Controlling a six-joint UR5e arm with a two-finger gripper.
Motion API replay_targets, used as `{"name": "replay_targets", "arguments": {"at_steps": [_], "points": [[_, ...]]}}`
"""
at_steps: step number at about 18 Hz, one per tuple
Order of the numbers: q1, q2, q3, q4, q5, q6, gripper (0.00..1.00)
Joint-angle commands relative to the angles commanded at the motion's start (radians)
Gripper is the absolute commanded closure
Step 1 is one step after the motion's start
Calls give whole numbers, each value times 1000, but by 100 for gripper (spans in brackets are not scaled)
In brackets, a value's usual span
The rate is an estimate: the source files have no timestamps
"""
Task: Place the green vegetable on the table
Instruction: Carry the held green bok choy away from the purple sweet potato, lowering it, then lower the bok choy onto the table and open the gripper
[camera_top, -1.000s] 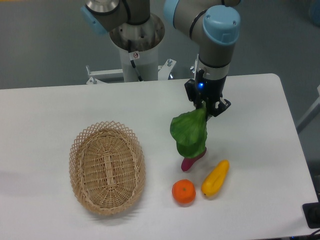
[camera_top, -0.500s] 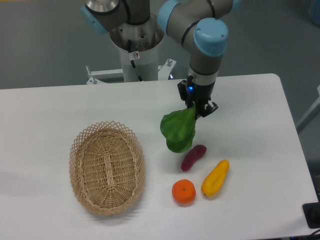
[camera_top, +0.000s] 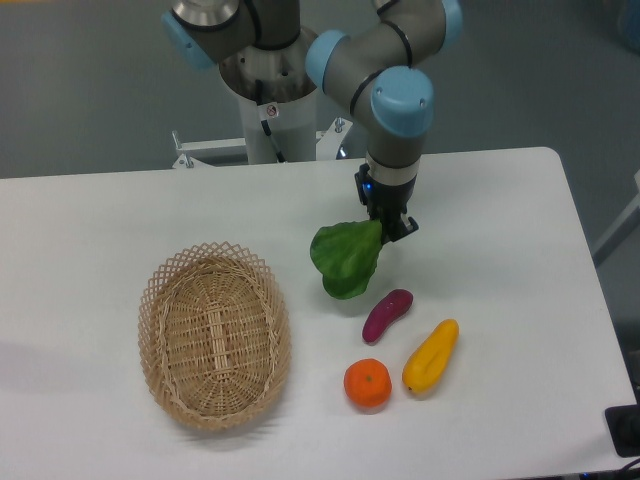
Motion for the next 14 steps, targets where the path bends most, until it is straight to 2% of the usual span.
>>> {"name": "replay_targets", "arguments": {"at_steps": [4,7,8,9,11,14], "points": [[3,-5,-14,20,8,-5,57],[3,-5,-11,23,8,-17,29],[5,-3,-8,25,9,-18,9],[9,1,-2,26,8,-20,0],[11,8,27,29,9,-40,0],[11,14,109,9,0,-98,0]]}}
